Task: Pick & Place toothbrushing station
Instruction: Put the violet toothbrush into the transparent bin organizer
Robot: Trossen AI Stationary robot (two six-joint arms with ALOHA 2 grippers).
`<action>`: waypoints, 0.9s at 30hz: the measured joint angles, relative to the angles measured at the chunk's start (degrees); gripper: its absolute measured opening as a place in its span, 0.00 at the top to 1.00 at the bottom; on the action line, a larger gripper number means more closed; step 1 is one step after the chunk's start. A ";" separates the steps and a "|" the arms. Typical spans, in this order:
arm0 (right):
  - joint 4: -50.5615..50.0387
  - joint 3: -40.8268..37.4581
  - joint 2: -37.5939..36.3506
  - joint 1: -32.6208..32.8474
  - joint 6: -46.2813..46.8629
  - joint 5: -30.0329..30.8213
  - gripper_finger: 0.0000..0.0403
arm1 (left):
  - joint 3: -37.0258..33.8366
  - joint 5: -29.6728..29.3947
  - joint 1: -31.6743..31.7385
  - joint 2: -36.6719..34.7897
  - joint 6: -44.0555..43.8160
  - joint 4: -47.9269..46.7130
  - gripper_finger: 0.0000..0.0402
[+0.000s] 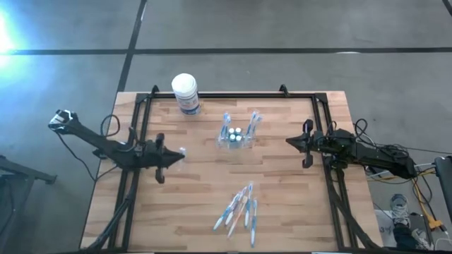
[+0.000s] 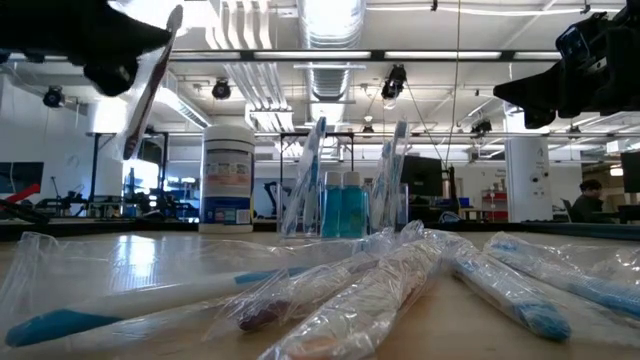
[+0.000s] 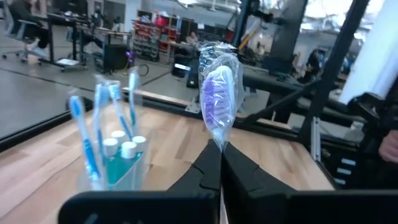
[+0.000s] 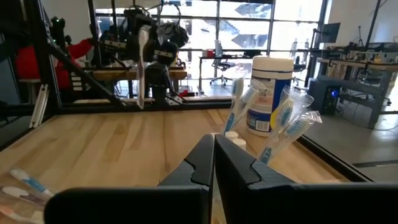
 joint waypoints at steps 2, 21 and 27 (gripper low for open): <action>-0.04 0.00 0.00 -0.02 0.00 0.02 0.98 | -2.35 -0.84 0.08 -2.06 -0.10 0.56 1.00; -0.33 0.00 0.00 -0.02 0.02 0.13 0.98 | -9.86 0.68 0.24 -9.56 2.24 2.85 1.00; -0.28 0.00 0.00 -0.02 0.00 0.17 0.98 | -10.11 0.68 0.29 -9.61 1.70 4.10 1.00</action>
